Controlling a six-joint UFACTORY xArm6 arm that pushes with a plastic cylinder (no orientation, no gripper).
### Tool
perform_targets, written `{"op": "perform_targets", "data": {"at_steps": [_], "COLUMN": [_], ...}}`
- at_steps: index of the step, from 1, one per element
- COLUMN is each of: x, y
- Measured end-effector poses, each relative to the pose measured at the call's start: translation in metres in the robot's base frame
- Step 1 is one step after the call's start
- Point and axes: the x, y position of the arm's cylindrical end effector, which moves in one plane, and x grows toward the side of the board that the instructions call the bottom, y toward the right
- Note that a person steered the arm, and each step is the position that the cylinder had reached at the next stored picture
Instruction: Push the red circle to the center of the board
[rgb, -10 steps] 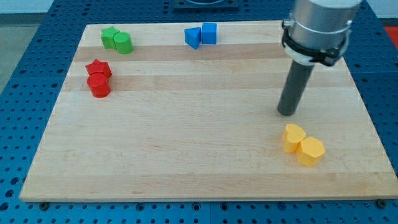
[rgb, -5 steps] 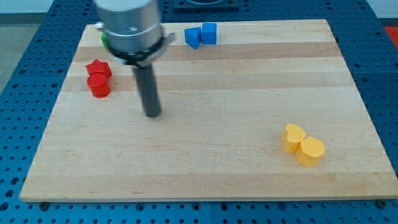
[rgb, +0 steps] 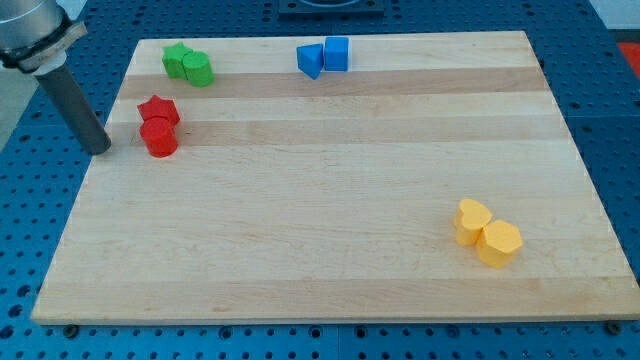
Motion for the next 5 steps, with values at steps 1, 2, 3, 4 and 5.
{"op": "perform_targets", "data": {"at_steps": [1,2,3,4,5], "x": [-0.002,-0.003,-0.003,-0.003,-0.003], "y": [0.01,0.032,0.06,0.088,0.117]}}
